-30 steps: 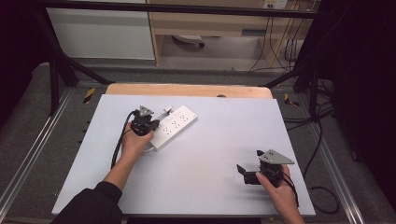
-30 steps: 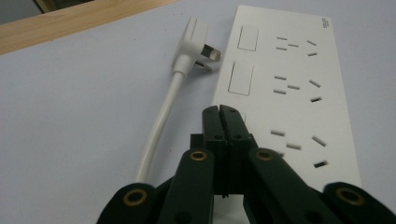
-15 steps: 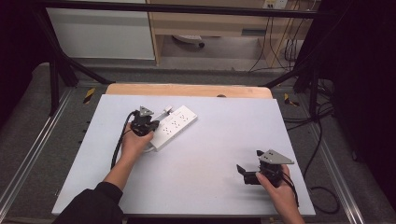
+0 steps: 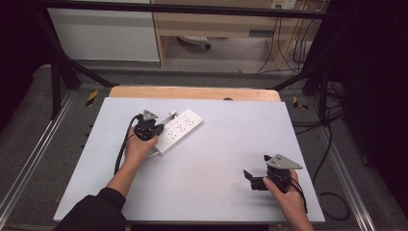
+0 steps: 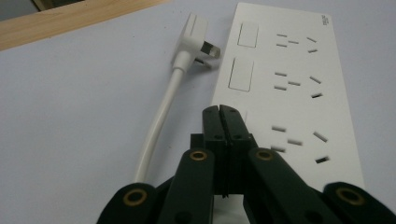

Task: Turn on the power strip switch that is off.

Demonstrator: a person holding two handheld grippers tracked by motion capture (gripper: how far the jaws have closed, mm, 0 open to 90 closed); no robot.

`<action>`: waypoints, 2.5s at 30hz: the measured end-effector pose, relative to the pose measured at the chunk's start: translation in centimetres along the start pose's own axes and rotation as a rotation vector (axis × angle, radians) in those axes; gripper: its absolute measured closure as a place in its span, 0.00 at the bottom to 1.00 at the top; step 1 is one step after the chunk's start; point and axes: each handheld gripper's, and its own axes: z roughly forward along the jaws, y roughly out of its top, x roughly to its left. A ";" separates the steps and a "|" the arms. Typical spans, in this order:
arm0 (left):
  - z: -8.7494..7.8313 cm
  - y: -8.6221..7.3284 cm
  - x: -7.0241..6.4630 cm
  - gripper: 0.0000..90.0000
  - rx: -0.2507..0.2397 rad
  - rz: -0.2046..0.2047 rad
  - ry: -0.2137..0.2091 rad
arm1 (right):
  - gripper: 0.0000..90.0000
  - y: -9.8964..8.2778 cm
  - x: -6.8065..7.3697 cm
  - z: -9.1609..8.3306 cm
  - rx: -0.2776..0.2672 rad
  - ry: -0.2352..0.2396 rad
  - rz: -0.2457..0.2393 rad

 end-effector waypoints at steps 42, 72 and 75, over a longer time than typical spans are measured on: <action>0.0 1.2 -0.2 0.94 -0.041 -0.031 -0.005 | 0.03 0.0 -0.1 -0.1 -0.004 0.000 -0.001; 0.0 2.0 -0.7 0.37 -0.107 -0.029 -0.006 | 0.03 0.0 -0.1 -0.1 -0.003 0.000 0.000; 0.1 2.1 -0.7 0.26 -0.111 -0.048 0.000 | 0.03 0.0 -0.1 -0.1 -0.002 0.000 0.000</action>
